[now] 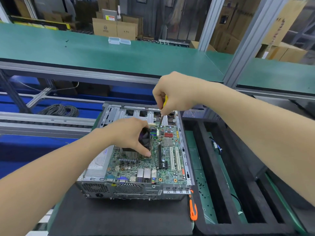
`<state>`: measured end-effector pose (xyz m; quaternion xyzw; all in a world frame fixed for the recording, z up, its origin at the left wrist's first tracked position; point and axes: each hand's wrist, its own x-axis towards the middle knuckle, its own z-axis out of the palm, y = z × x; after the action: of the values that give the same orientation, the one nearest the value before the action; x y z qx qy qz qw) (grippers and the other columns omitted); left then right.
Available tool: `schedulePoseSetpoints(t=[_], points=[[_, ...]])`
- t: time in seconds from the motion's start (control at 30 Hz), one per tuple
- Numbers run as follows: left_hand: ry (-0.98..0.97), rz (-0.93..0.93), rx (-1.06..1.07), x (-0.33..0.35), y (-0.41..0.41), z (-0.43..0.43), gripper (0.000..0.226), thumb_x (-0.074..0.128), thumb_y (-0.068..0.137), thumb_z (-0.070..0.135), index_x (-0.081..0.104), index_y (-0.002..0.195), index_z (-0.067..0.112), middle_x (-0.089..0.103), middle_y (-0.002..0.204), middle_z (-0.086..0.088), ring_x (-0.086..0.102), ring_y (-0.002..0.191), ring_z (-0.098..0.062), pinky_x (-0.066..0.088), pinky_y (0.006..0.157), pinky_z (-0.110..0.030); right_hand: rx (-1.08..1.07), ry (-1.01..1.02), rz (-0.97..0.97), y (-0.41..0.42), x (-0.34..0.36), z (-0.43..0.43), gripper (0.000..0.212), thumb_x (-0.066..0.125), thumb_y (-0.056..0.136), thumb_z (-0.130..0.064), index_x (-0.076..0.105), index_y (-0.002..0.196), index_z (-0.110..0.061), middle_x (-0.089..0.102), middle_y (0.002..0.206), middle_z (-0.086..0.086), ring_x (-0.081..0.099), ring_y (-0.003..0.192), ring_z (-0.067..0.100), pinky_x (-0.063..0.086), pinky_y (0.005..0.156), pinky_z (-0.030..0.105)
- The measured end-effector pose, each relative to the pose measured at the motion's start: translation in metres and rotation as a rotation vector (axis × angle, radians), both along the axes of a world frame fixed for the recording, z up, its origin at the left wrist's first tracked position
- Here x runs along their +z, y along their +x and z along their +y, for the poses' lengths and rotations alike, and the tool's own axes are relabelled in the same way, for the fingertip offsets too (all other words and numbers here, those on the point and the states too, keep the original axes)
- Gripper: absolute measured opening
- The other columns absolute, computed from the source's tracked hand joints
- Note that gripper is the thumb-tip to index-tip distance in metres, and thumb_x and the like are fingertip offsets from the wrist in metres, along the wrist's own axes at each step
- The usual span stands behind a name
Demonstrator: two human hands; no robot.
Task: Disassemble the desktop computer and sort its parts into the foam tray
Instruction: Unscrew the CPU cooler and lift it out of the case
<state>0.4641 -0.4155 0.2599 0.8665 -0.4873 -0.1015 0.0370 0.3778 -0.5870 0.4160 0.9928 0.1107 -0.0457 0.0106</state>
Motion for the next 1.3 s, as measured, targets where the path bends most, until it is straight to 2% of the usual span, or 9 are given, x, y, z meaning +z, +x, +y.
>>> schedulePoseSetpoints(t=[0.27, 0.33, 0.47, 0.57, 0.73, 0.9, 1.07, 1.2, 1.3], points=[[-0.309, 0.176, 0.046, 0.01, 0.009, 0.004, 0.097, 0.068, 0.05, 0.095, 0.062, 0.122, 0.03, 0.067, 0.11, 0.012, 0.062, 0.097, -0.011, 0.052, 0.081, -0.029, -0.106, 0.008, 0.01, -0.004, -0.011, -0.018, 0.015, 0.084, 0.082, -0.034, 0.073, 0.08, -0.024, 0.067, 0.075, -0.014, 0.061, 0.071, 0.005, 0.04, 0.054, 0.023], [-0.321, 0.243, 0.093, 0.015, 0.014, 0.007, 0.096, 0.067, 0.053, 0.094, 0.063, 0.126, 0.031, 0.067, 0.116, 0.014, 0.062, 0.103, -0.009, 0.047, 0.083, -0.021, -0.152, 0.027, -0.011, -0.005, -0.014, -0.021, 0.016, 0.082, 0.085, -0.04, 0.077, 0.085, -0.025, 0.066, 0.062, -0.017, 0.065, 0.074, 0.008, 0.045, 0.059, 0.023], [-0.526, 0.511, 0.268, 0.015, 0.015, 0.012, 0.067, 0.06, 0.067, 0.092, 0.073, 0.099, 0.034, 0.074, 0.093, 0.011, 0.068, 0.084, -0.008, 0.049, 0.079, -0.035, -0.307, 0.062, -0.084, 0.0, -0.027, -0.034, 0.047, 0.065, 0.096, -0.053, 0.078, 0.08, -0.01, 0.062, 0.054, -0.003, 0.065, 0.064, 0.024, 0.058, 0.067, 0.031], [-0.706, 0.901, 0.417, 0.02, 0.014, 0.003, 0.053, 0.067, 0.078, 0.078, 0.077, 0.082, 0.026, 0.077, 0.083, 0.002, 0.069, 0.076, -0.018, 0.048, 0.077, -0.037, -0.501, 0.3, -0.149, 0.003, -0.047, -0.052, 0.052, 0.057, 0.101, -0.053, 0.077, 0.078, -0.011, 0.074, 0.072, 0.009, 0.057, 0.062, 0.021, 0.056, 0.064, 0.034], [-0.777, 1.335, 0.675, 0.037, 0.035, -0.016, 0.052, 0.083, 0.072, 0.063, 0.077, 0.095, 0.017, 0.078, 0.098, -0.007, 0.075, 0.076, -0.025, 0.061, 0.07, -0.04, -0.754, 0.994, -0.085, 0.001, -0.081, -0.07, 0.032, 0.06, 0.104, -0.038, 0.073, 0.113, -0.011, 0.067, 0.098, 0.009, 0.057, 0.058, 0.013, 0.05, 0.057, 0.029], [-0.702, 1.236, 0.714, 0.033, 0.066, -0.008, 0.072, 0.09, 0.059, 0.066, 0.074, 0.109, 0.017, 0.078, 0.1, -0.005, 0.074, 0.076, -0.023, 0.059, 0.066, -0.035, -0.749, 1.18, 0.024, 0.0, -0.092, -0.075, 0.025, 0.048, 0.11, -0.032, 0.064, 0.11, -0.013, 0.06, 0.092, 0.007, 0.058, 0.059, 0.017, 0.049, 0.053, 0.027], [-0.711, 1.245, 0.741, 0.016, 0.088, 0.02, 0.058, 0.093, 0.056, 0.063, 0.081, 0.095, 0.022, 0.077, 0.1, -0.004, 0.073, 0.072, -0.021, 0.058, 0.064, -0.031, -0.694, 1.164, 0.12, 0.005, -0.106, -0.061, 0.019, 0.045, 0.111, -0.03, 0.054, 0.113, -0.013, 0.07, 0.088, 0.01, 0.065, 0.061, 0.019, 0.051, 0.053, 0.03], [-0.759, 1.313, 0.776, 0.017, 0.097, 0.031, 0.052, 0.094, 0.052, 0.065, 0.083, 0.083, 0.024, 0.078, 0.099, -0.001, 0.074, 0.074, -0.023, 0.057, 0.076, -0.037, -0.636, 1.063, 0.16, 0.018, -0.114, -0.04, 0.01, 0.055, 0.105, -0.02, 0.052, 0.106, -0.01, 0.064, 0.085, 0.009, 0.056, 0.055, 0.016, 0.05, 0.055, 0.035], [-0.79, 1.316, 0.815, 0.028, 0.094, 0.026, 0.056, 0.091, 0.05, 0.07, 0.082, 0.082, 0.026, 0.079, 0.097, -0.002, 0.075, 0.074, -0.026, 0.056, 0.085, -0.053, -0.566, 0.968, 0.053, 0.028, -0.109, -0.02, 0.03, 0.074, 0.089, -0.038, 0.059, 0.101, -0.015, 0.06, 0.085, 0.005, 0.051, 0.051, 0.014, 0.045, 0.05, 0.032]])
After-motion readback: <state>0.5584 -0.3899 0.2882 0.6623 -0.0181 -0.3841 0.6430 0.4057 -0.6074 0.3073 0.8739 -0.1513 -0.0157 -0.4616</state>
